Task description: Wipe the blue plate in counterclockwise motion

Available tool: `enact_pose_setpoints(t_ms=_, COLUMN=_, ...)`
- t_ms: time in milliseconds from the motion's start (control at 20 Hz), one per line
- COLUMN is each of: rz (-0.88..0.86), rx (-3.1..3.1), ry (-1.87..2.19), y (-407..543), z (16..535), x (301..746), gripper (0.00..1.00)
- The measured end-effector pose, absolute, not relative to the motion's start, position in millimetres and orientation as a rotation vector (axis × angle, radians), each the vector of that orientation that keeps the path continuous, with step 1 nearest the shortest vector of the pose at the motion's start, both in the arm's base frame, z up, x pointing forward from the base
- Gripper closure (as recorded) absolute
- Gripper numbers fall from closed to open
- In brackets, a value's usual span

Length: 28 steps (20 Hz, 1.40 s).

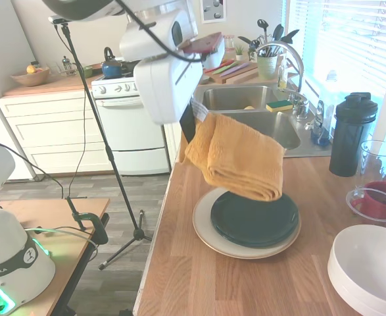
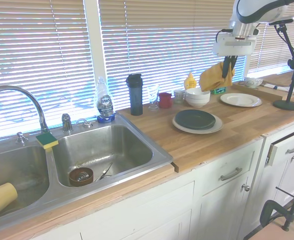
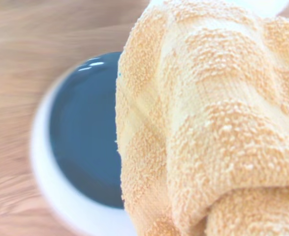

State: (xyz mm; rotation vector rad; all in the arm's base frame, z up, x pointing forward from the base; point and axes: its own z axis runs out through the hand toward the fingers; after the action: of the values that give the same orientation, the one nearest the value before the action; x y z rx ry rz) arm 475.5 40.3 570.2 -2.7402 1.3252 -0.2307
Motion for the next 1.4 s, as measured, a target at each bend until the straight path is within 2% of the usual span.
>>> enact_pose_setpoints(t_ms=300, rz=-0.228, rx=-2.806, ry=1.220, y=91, z=570, x=472, gripper=1.00)
enact_pose_setpoints(t_ms=700, rz=-0.115, rx=-2.894, ry=1.162, y=131, z=506, x=496, gripper=1.00)
enact_pose_setpoints(t_ms=1000, rz=-0.046, rx=-2.899, ry=1.197, y=130, z=459, x=519, gripper=1.00)
enact_pose_setpoints(t_ms=1400, rz=0.006, rx=-2.878, ry=1.269, y=106, z=423, x=538, gripper=1.00)
